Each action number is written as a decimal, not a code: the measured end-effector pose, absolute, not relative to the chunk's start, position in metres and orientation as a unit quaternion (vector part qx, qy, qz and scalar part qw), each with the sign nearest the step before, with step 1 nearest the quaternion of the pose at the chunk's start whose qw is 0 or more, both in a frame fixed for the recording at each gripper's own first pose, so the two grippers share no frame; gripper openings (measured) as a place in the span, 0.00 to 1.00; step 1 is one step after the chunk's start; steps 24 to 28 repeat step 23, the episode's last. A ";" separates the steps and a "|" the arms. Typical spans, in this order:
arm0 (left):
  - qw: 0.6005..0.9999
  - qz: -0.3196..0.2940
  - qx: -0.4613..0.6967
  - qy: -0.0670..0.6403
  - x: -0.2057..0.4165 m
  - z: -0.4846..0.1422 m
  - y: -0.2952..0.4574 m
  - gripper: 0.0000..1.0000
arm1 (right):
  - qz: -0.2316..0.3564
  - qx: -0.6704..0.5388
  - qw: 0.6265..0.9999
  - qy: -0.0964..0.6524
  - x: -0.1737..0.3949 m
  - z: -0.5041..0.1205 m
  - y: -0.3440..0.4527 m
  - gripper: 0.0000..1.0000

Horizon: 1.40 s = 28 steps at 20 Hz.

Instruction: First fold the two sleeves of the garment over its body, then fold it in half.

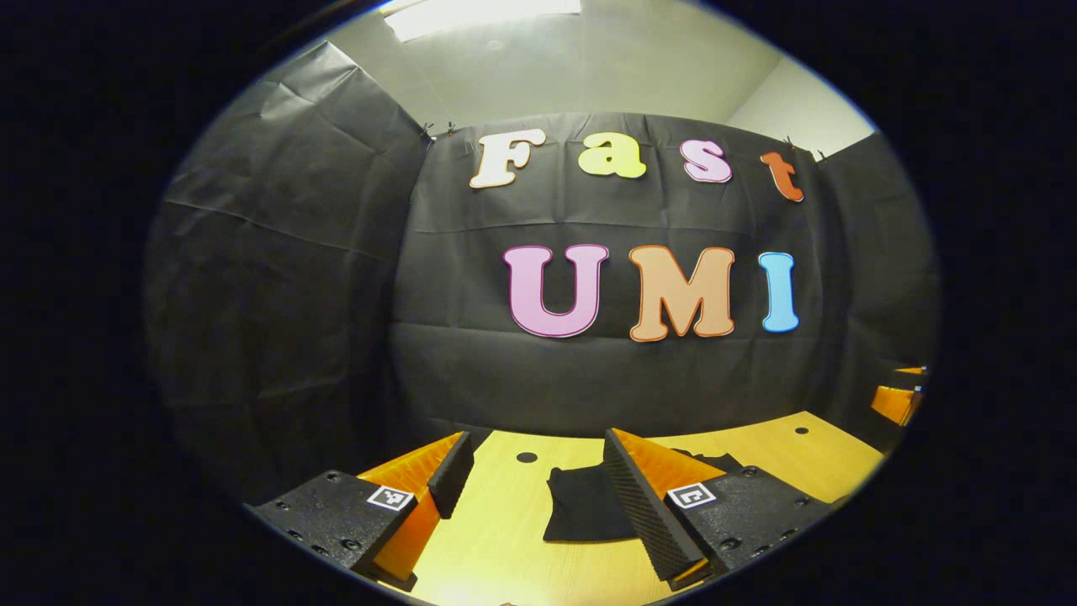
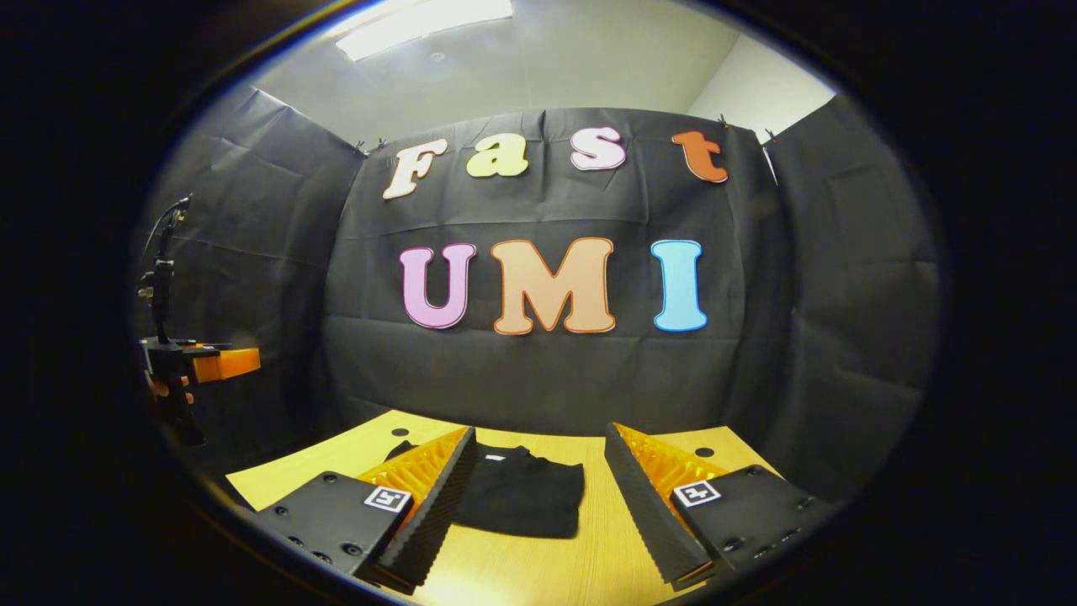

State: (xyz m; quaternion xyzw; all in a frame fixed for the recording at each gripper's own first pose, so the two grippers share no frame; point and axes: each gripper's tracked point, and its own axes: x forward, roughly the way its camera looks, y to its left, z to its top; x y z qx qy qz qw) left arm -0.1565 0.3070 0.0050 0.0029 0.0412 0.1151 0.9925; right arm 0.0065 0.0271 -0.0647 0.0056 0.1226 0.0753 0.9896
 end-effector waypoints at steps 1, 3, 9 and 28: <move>0.993 0.113 0.005 0.041 -0.162 0.004 0.305 0.95 | 0.077 0.009 0.989 0.124 -0.007 -0.065 0.029 0.94; 0.993 0.107 0.010 0.046 -0.176 0.003 0.301 0.95 | 0.075 0.017 0.989 0.126 -0.027 -0.063 0.034 0.94; 0.995 0.085 0.014 0.046 -0.195 0.010 0.292 0.94 | 0.069 0.022 0.989 0.129 -0.060 -0.050 0.037 0.94; 0.997 0.065 0.017 0.033 -0.199 0.015 0.287 0.93 | 0.056 0.028 0.992 0.105 -0.070 -0.022 0.040 0.97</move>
